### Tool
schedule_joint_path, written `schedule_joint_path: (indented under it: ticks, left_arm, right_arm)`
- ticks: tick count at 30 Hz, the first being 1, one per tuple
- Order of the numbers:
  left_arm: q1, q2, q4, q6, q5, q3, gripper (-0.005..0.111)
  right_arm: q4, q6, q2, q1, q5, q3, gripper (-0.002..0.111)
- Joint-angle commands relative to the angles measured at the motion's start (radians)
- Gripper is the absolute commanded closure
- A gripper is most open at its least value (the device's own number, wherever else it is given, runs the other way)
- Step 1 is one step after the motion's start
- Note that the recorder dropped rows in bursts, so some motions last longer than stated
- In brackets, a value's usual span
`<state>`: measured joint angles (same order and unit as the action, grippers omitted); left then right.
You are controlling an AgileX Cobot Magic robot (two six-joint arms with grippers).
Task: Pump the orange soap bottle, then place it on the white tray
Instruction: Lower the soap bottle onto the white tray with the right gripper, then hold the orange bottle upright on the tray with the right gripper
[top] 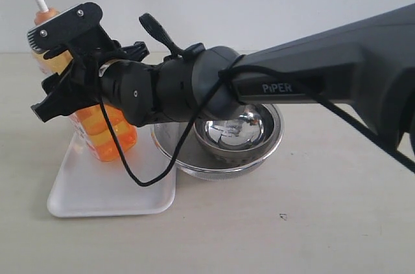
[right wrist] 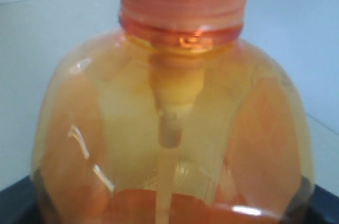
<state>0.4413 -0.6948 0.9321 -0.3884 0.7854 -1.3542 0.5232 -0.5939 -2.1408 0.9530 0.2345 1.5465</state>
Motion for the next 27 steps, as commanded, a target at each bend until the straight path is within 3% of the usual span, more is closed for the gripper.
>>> schedule_joint_path:
  ticks: [1,8,27]
  left_arm:
    - [-0.001,0.001,-0.009,0.007,-0.007,-0.006,0.102]
    - [-0.001,0.001,-0.009,0.013,-0.003,-0.006,0.102]
    - [-0.001,0.001,-0.009,0.015,-0.001,-0.006,0.102]
  right_arm:
    - [-0.017,-0.009,0.020,-0.002,0.046,0.022,0.067]
    - [-0.011,-0.007,0.020,-0.002,0.048,0.022,0.039]
    - [-0.011,-0.042,0.075,-0.002,0.023,0.022,0.038]
